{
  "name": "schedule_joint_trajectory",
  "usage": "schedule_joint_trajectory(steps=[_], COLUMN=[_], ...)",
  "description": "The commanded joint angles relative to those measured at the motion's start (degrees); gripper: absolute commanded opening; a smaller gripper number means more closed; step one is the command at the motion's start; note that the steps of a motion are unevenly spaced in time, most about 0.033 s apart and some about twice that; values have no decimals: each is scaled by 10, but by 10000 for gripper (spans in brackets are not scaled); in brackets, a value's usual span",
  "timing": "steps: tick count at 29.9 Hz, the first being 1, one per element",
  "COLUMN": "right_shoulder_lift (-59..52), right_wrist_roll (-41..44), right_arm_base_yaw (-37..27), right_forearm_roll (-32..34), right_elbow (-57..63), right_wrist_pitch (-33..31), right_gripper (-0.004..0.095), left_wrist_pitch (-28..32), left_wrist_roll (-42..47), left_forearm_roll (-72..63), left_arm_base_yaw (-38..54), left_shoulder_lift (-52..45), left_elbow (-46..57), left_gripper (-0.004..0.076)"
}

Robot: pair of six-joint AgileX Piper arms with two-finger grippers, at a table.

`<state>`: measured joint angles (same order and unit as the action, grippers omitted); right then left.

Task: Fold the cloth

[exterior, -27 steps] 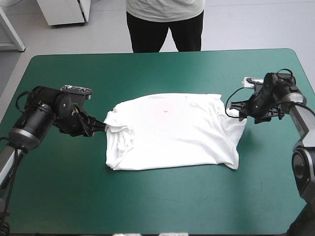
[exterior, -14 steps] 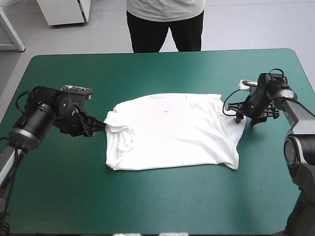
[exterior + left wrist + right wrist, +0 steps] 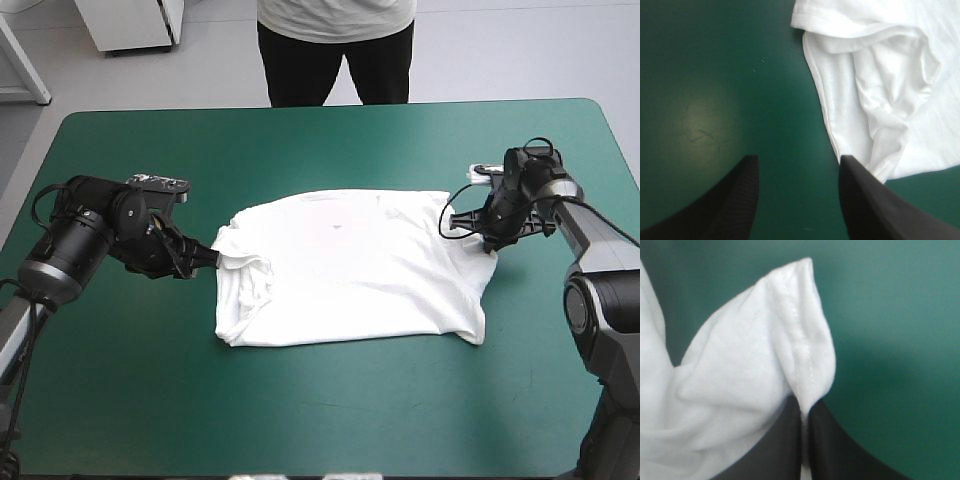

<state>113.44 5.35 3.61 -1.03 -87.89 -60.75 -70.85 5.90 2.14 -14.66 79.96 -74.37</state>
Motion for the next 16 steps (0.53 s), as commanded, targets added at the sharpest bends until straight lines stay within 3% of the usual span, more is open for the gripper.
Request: schedule_joint_trajectory(steps=[1,8,16], right_shoulder_lift=[-20,-83,-104], right_wrist_roll=[11,16,3], right_arm_base_yaw=[15,30,100], right_forearm_roll=[-1,-2,-69], right_elbow=[0,-31,-54], right_wrist_pitch=[4,0,-3], right_gripper=[-17,-17,-17], left_wrist_pitch=[-3,-1,2], left_wrist_roll=[-1,-1,-1], left_forearm_roll=[-6,-9,-21], left_arm_base_yaw=[0,0,0], left_shoulder_lift=[-20,-20,-20], left_elbow=[-13,-13,-13], left_gripper=[364,363,364])
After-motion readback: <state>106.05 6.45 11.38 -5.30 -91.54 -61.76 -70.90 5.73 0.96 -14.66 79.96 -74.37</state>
